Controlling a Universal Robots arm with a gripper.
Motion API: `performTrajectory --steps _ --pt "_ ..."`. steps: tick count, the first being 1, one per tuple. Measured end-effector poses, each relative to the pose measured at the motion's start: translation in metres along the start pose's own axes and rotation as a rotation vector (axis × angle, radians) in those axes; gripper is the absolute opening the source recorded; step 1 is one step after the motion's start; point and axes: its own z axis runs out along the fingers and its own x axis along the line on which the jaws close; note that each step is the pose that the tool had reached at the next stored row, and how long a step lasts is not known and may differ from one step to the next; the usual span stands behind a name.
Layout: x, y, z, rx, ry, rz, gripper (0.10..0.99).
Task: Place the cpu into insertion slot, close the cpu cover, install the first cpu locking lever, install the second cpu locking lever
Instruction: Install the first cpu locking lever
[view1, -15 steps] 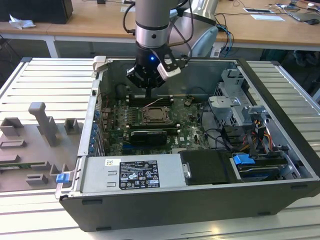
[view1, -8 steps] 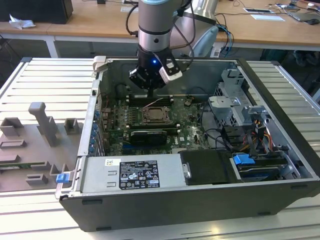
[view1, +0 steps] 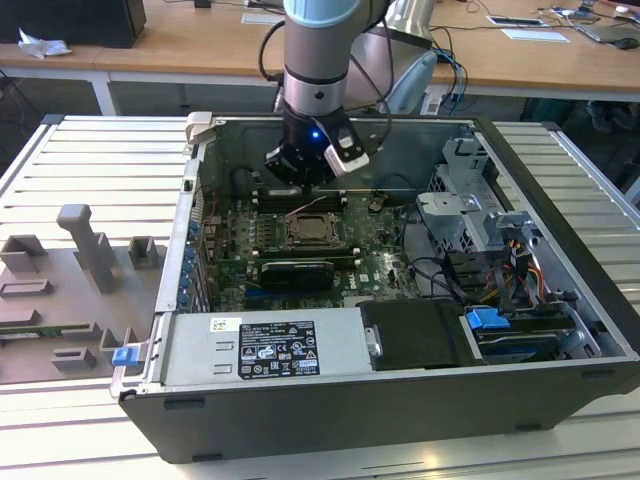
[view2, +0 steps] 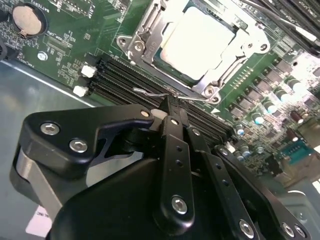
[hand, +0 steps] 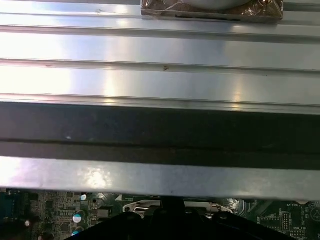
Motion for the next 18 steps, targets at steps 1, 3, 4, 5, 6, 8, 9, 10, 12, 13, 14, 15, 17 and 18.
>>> performTrajectory --steps 1,3,4,5,6,8,9,10,12,13,14,15,17,18 --pt "-0.0020 -0.0001 0.0009 0.000 0.0000 0.000 0.106" --pt "-0.0060 -0.0002 0.0027 0.000 -0.0001 0.000 0.106" --pt "-0.0080 -0.0003 0.0038 0.000 -0.0001 0.000 0.106" --pt "-0.0101 0.0001 0.0070 0.000 0.0000 -0.001 0.106" --pt "-0.0104 0.0004 0.0087 0.000 0.0005 -0.006 0.106" --pt "-0.0118 0.0003 0.0106 0.000 0.0018 -0.018 0.106" --pt "-0.0136 0.0003 0.0112 0.000 0.0018 -0.019 0.106" --pt "-0.0154 0.0002 0.0116 0.000 0.0018 -0.019 0.106" --pt "-0.0194 0.0001 0.0123 0.000 0.0018 -0.019 0.106" --pt "-0.0205 0.0000 0.0126 0.000 0.0018 -0.019 0.106" --pt "-0.0225 0.0000 0.0131 0.000 0.0018 -0.019 0.106" --pt "-0.0234 0.0000 0.0135 0.000 0.0017 -0.019 0.106" --pt "-0.0237 -0.0001 0.0146 0.000 0.0017 -0.019 0.106" --pt "-0.0237 -0.0002 0.0157 0.000 0.0016 -0.018 0.106"
